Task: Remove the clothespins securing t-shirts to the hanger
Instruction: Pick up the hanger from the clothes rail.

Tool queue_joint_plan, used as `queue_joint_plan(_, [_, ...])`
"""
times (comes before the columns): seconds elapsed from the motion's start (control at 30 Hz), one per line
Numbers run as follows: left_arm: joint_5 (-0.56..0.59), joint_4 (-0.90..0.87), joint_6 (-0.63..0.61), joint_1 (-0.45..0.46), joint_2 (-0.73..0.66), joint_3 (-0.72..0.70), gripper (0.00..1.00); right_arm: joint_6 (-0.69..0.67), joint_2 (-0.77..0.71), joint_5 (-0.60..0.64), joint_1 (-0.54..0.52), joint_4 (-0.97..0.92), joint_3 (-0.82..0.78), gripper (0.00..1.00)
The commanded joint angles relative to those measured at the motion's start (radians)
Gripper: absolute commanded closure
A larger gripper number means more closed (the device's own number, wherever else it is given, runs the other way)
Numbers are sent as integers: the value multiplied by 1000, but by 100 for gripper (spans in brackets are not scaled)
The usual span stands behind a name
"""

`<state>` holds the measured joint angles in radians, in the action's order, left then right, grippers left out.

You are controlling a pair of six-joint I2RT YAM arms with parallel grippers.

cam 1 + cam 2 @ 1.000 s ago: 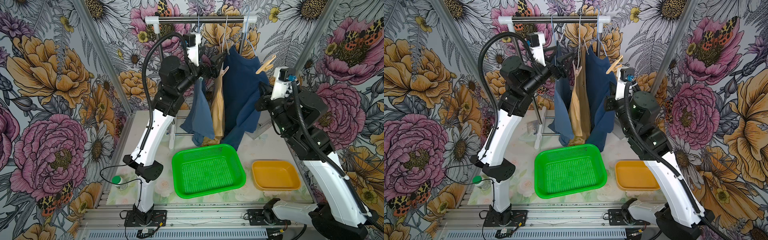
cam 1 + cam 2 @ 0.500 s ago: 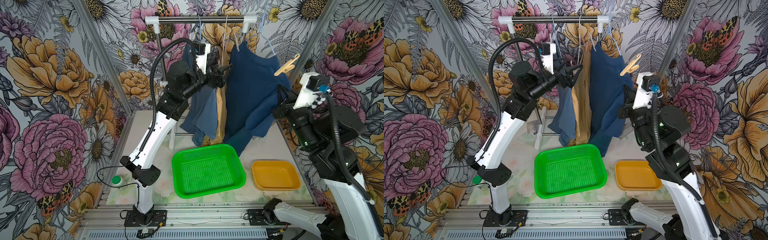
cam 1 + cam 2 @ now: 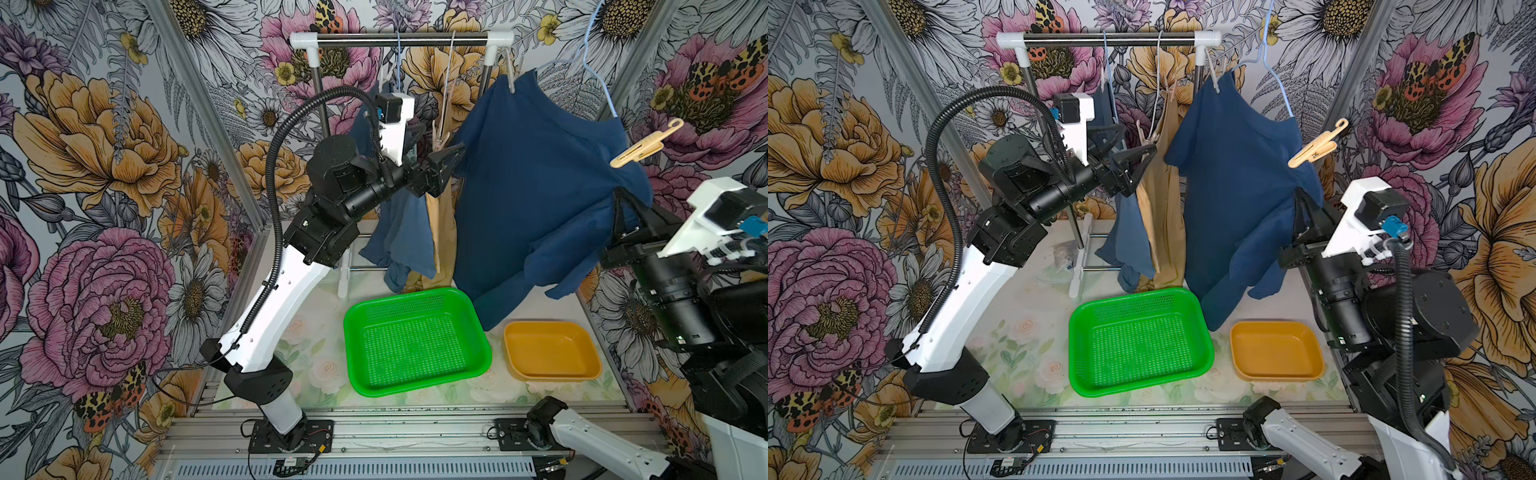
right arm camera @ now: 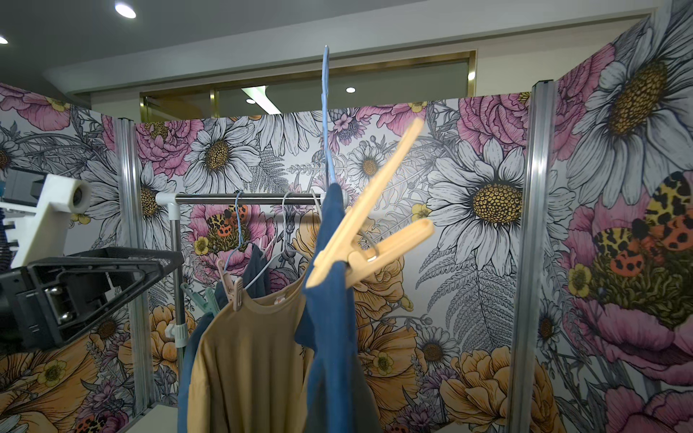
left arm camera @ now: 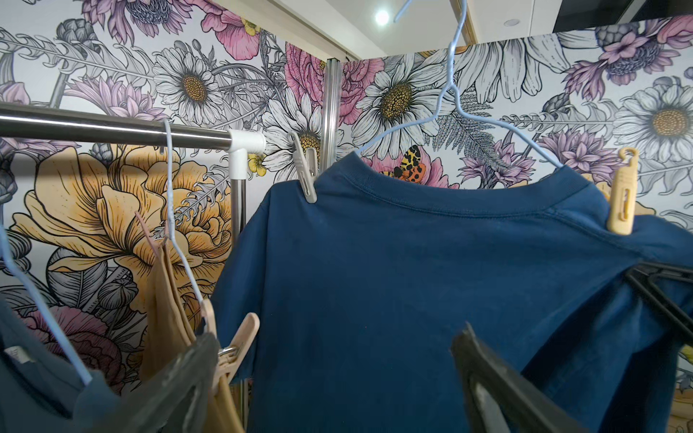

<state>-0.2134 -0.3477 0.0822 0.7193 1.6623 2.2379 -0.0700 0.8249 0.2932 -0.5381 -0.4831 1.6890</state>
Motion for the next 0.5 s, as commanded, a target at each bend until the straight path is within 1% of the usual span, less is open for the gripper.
queue_joint_plan(0.0, [51,0,-35,15,-36,-48,1,-11,-49,-39,-7,44,31,100])
queue_joint_plan(0.1, [69,4,-43,26,-70,-95,1,-12,-63,-76,-5,3,63,100])
queue_joint_plan(0.23, [97,12,-52,32,-130,-174,1,-3,-81,-158,-3,-27,100,100])
queue_joint_plan(0.47, [164,36,-56,32,-277,-365,1,34,-39,-300,3,-61,231,100])
